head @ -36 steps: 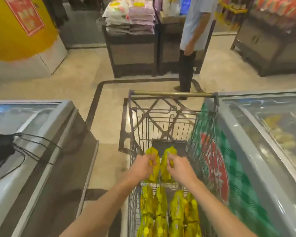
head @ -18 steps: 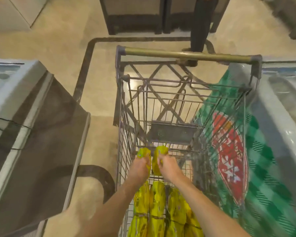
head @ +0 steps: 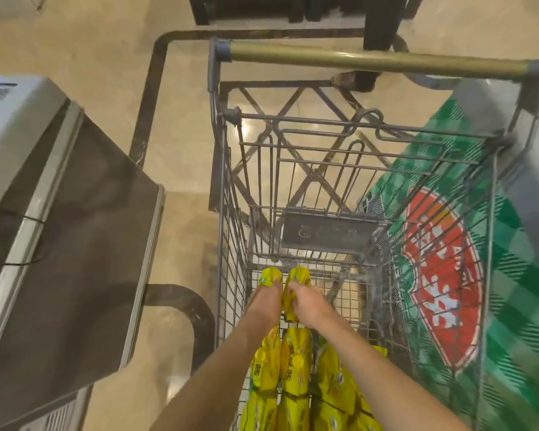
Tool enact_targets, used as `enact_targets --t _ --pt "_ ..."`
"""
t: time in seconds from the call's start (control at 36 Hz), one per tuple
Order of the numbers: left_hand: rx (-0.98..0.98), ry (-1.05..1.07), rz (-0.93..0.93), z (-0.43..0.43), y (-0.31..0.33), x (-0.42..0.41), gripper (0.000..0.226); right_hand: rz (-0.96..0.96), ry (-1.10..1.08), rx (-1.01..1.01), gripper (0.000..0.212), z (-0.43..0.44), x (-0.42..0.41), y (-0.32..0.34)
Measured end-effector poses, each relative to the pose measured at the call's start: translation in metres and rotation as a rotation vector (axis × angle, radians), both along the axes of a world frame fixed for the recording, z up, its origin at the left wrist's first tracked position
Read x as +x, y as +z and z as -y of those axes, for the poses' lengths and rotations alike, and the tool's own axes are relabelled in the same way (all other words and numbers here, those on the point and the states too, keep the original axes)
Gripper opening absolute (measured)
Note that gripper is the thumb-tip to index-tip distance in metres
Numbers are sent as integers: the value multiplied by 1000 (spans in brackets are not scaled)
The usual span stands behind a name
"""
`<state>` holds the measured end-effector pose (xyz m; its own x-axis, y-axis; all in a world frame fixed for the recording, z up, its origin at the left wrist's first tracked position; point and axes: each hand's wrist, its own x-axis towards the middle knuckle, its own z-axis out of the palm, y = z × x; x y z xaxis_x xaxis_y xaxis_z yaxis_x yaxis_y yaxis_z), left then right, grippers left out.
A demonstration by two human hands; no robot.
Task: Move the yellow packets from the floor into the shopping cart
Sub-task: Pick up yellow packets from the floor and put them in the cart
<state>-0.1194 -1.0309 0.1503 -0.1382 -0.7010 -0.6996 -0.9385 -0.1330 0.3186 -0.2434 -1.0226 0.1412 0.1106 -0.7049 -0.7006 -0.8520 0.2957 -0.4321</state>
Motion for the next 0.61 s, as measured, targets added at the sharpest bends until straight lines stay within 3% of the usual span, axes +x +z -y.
enact_targets --t 0.06,0.14,0.28,0.42,0.61 --pt "2 -57 -1 4 15 2 63 -7 -6 40 41 2 -2 10" --pt "-69 -87 -38 11 53 8 61 -30 6 46 52 3 -6 33" --pt "-234 -96 -237 27 120 36 41 33 -137 -165 42 10 -18 96" --pt "-305 -221 -252 28 193 64 36 111 -197 -261 30 -4 -24 176" --pt "-338 -396 -279 4 271 69 35 34 -169 -350 29 -53 -9 264"
